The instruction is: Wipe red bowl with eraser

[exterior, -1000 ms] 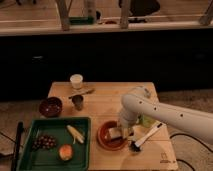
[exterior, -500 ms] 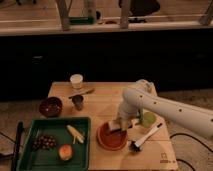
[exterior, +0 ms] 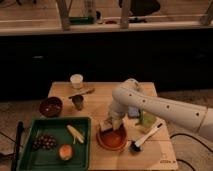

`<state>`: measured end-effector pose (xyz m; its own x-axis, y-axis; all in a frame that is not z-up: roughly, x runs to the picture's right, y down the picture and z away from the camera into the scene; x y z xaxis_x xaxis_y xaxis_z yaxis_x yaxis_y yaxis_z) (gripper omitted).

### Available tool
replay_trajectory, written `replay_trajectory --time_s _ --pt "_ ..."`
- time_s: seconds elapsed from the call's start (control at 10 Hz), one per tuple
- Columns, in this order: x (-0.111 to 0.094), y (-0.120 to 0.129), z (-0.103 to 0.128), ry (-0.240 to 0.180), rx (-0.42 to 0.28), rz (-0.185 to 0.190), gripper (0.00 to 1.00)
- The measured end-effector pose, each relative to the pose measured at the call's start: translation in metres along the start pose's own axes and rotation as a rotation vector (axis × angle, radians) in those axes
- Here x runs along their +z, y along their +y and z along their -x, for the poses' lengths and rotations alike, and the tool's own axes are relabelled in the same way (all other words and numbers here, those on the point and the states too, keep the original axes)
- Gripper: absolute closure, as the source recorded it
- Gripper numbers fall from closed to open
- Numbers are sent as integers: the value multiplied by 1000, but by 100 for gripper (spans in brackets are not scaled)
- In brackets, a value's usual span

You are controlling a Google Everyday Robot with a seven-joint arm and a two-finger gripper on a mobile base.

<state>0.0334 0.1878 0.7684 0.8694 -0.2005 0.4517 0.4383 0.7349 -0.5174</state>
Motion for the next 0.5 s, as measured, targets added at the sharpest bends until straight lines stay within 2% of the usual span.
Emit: replay_trajectory --time_s 0.2,0.5 --pt "-2 18 23 -17 -71 16 100" --pt "-9 41 32 -34 -115 35 100"
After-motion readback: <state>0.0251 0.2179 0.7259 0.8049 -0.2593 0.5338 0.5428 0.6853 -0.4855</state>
